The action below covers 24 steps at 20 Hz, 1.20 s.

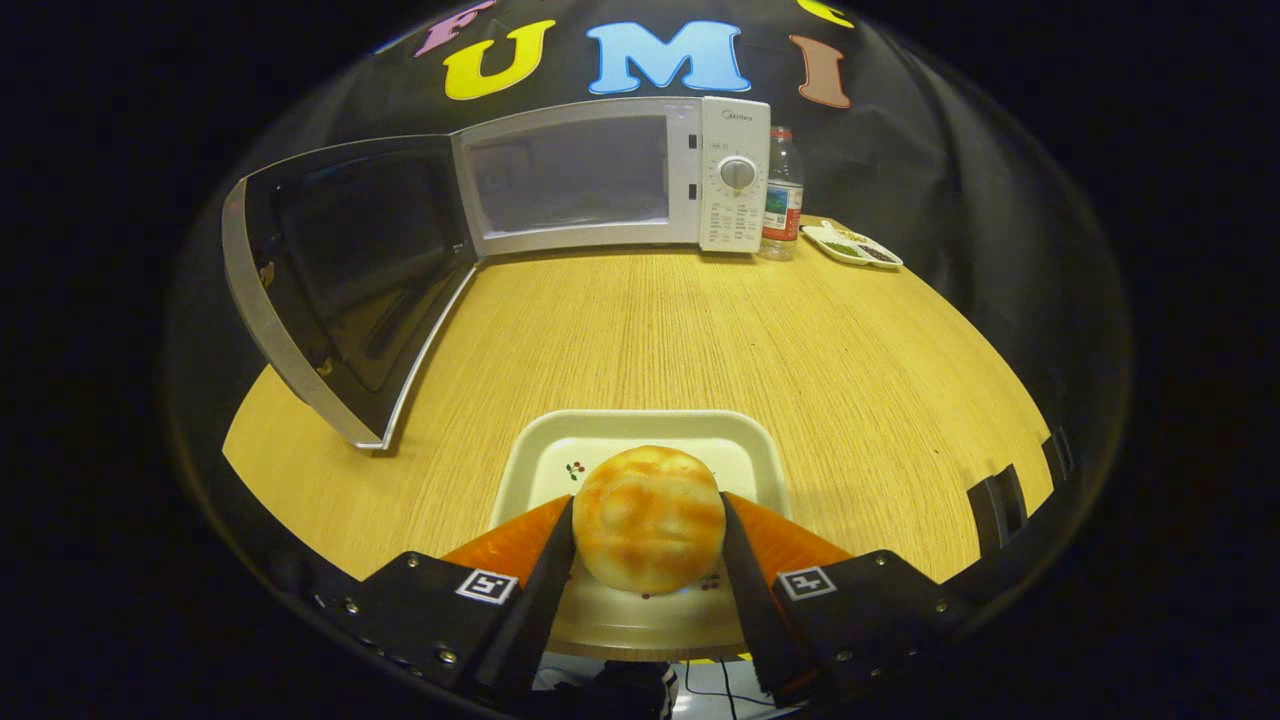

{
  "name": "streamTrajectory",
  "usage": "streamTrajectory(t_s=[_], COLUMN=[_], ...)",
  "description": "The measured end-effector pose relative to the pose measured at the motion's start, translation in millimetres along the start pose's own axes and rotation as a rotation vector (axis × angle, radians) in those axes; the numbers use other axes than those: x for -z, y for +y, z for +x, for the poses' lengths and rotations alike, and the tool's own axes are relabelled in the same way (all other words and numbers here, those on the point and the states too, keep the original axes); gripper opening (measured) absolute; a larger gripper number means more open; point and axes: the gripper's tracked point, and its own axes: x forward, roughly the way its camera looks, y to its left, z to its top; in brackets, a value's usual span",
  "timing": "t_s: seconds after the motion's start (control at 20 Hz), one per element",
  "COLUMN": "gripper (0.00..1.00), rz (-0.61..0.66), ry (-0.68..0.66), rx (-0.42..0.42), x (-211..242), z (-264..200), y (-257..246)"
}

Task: Open the microwave, put the food inside, and close the microwave door.

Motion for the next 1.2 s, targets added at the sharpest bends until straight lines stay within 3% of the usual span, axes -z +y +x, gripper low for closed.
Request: streamTrajectory(t_s=[0.25,0.8,1.2], gripper=[0.8,0.8,0.79], rz=[0.095,0.213,0.267], ry=[-0.071,-0.251,-0.3], rx=[-0.076,-0.293,-0.339], x=[-46.4,-201.1,-261.3], z=[-1.8,37.1,95.5], y=[15.8,68.1,80.9])
